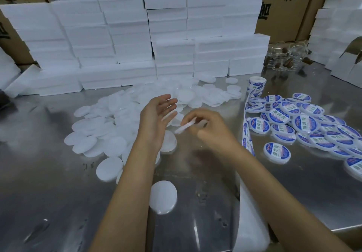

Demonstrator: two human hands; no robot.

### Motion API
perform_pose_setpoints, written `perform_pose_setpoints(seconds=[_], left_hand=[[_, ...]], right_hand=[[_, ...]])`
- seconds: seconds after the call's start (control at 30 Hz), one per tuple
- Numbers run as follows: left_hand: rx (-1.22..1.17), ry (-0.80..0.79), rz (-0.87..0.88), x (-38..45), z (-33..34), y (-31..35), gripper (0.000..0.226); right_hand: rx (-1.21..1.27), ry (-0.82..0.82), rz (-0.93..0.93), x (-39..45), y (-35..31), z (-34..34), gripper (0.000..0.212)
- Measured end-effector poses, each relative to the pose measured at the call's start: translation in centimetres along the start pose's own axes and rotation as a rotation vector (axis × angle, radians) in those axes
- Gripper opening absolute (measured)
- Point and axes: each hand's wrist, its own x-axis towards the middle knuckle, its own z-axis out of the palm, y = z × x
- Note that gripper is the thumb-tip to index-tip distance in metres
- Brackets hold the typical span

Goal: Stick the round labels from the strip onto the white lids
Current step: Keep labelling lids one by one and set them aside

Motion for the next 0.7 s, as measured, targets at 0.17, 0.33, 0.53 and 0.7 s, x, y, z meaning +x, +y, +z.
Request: perform_pose_setpoints(seconds=[0.17,0.33,0.53,0.7], left_hand=[[-0.039,-0.389,-0.237,-1.2,1.6,-1.0,0.015],[-0.176,-0.474,-0.308,-1.6,2.4,-1.6,0.026],[-0.070,-0.341,-0.285,-1.2,2.1,-2.0,0.030],[0.117,-0.299,-0.212,-1.0,2.1,-2.4,0.030]], right_hand=[[-0.023,0.260,-0.083,0.3,0.2,-1.0,0.028],[-0.181,0.200,-0.113,-0.6,0.9,-1.7,0.035],[-0.103,0.218,-0.011,-1.8,1.4,-4.5,0.038],[-0.331,0.394,0.283,-2.6,3.9,-7.8,0.023]])
